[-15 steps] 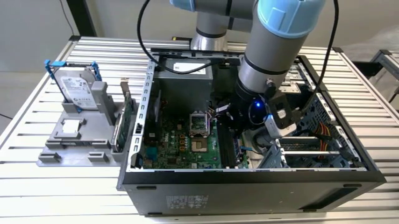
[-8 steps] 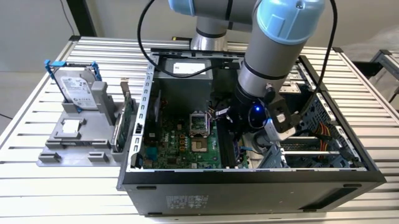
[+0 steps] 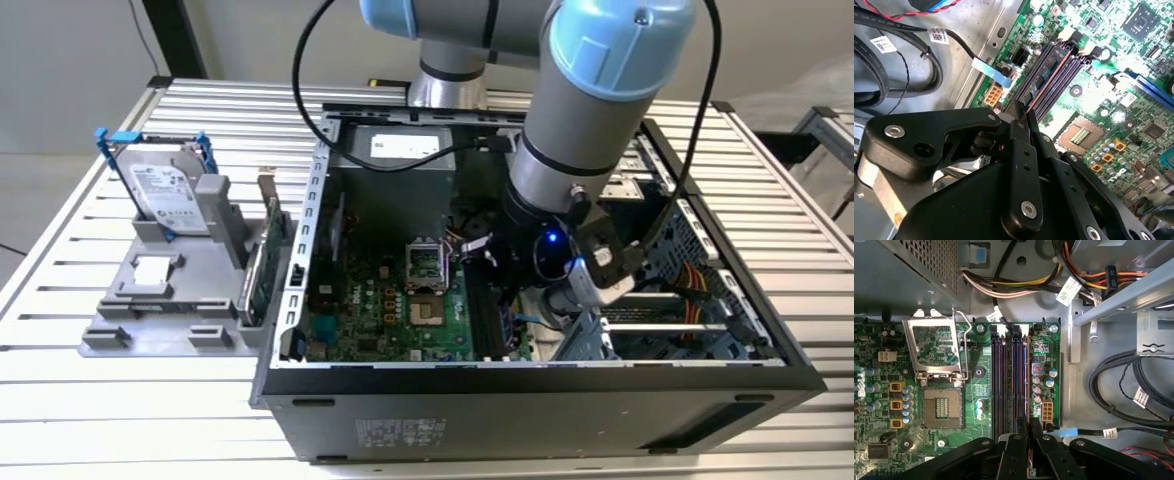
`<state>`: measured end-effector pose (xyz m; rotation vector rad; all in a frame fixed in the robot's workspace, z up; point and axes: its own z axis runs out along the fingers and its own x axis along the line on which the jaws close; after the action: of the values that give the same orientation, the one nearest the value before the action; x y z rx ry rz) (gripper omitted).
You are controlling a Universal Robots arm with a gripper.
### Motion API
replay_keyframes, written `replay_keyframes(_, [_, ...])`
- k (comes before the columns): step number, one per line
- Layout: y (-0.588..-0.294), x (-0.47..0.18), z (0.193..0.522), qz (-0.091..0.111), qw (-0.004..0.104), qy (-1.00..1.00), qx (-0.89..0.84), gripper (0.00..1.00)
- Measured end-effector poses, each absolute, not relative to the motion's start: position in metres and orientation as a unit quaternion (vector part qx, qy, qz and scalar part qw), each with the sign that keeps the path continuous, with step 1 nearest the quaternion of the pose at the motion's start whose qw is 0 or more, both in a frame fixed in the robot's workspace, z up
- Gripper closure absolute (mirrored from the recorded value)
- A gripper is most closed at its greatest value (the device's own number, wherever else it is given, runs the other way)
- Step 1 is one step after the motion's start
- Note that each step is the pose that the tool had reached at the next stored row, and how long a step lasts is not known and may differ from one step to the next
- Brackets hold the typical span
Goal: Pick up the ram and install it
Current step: 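Insert the ram into the slot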
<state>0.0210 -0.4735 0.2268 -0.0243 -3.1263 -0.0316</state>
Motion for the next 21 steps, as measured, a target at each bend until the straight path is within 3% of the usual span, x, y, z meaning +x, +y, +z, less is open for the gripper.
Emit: replay_keyframes(21, [-0.4731, 0.0206, 0.22, -0.01, 0.008, -1.0, -0.01, 1.0])
